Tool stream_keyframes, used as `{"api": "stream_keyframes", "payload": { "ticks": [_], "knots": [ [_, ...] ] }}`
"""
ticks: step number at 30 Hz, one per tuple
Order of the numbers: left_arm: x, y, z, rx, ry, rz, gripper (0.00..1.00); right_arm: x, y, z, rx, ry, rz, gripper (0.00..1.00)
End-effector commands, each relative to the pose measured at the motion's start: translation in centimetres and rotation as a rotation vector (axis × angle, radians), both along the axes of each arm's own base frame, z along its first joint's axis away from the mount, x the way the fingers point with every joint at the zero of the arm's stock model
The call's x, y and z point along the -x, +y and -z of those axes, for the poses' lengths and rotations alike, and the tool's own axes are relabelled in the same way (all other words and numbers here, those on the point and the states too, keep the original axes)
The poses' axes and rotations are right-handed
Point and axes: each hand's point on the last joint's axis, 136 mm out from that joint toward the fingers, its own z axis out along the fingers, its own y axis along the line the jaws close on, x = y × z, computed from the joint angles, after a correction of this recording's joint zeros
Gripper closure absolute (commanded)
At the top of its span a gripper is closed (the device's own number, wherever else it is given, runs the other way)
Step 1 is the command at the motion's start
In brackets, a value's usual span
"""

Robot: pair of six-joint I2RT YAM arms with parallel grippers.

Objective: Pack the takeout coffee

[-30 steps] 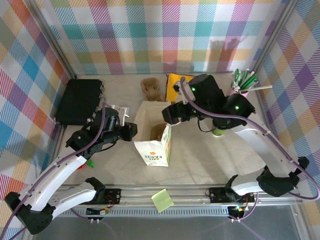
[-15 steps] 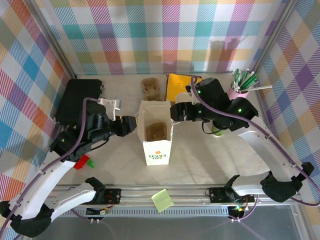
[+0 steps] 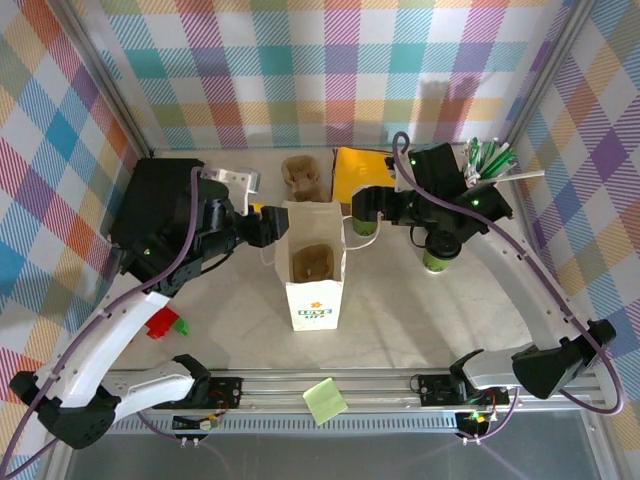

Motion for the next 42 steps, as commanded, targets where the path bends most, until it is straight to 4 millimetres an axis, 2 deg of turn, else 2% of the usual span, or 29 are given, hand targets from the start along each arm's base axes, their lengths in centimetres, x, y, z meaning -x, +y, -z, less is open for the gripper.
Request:
{"api": "stream_keyframes", "payload": {
  "ticks": [1,5,8,12,15,17,20,23,27,36,40,42],
  "knots": [
    [-2.1,0.7,-2.8,-0.032,-0.168,-0.059,0.38,-0.4,1.3,0.6,-0.019,-0.032,-0.102,0.19],
    [-4.0,2.3,-2.5,-0.052,-0.208,-0.17,0.38,-0.4,1.4,1.9,-0.029,-0.027,-0.108,0.19],
    [-4.1,3.8,-3.3,-0.019,-0.21,-0.261,0.31,-0.2,0.7,2.3,-0.013,-0.016,-0.084,0.17],
    [-3.9,5.0,-3.0,-0.019,-0.186,-0.322,0.24,-0.7,0.0,-0.1,-0.063,-0.013,-0.033,0.14],
    [-3.8,5.7,-2.3,-0.046,-0.132,-0.359,0.2,-1.5,-1.3,-0.1,-0.023,0.02,0.037,0.12],
    [-3.8,5.2,-1.9,-0.067,-0.11,-0.329,0.19,-2.5,-1.3,-0.5,-0.037,0.04,0.051,0.12],
    [-4.0,3.5,-0.8,-0.105,-0.055,-0.241,0.2,-3.4,0.5,-0.8,-0.062,0.067,-0.023,0.16],
    [-4.4,2.3,-0.4,-0.13,-0.02,-0.193,0.2,-3.7,2.0,-0.4,-0.088,0.147,-0.078,0.21],
    [-4.8,1.7,-0.8,-0.142,-0.032,-0.165,0.2,-3.3,2.9,1.1,-0.066,0.215,-0.101,0.23],
    [-4.4,1.5,-0.1,-0.184,-0.012,-0.126,0.21,-1.1,5.5,5.0,0.025,0.298,-0.142,0.28],
    [-4.1,1.1,-0.2,-0.186,-0.008,-0.089,0.23,-1.0,6.3,6.8,0.08,0.318,-0.138,0.39],
    [-4.0,1.0,-0.3,-0.186,-0.008,-0.081,0.23,-1.2,6.6,7.8,0.094,0.326,-0.128,0.5]
  ]
}}
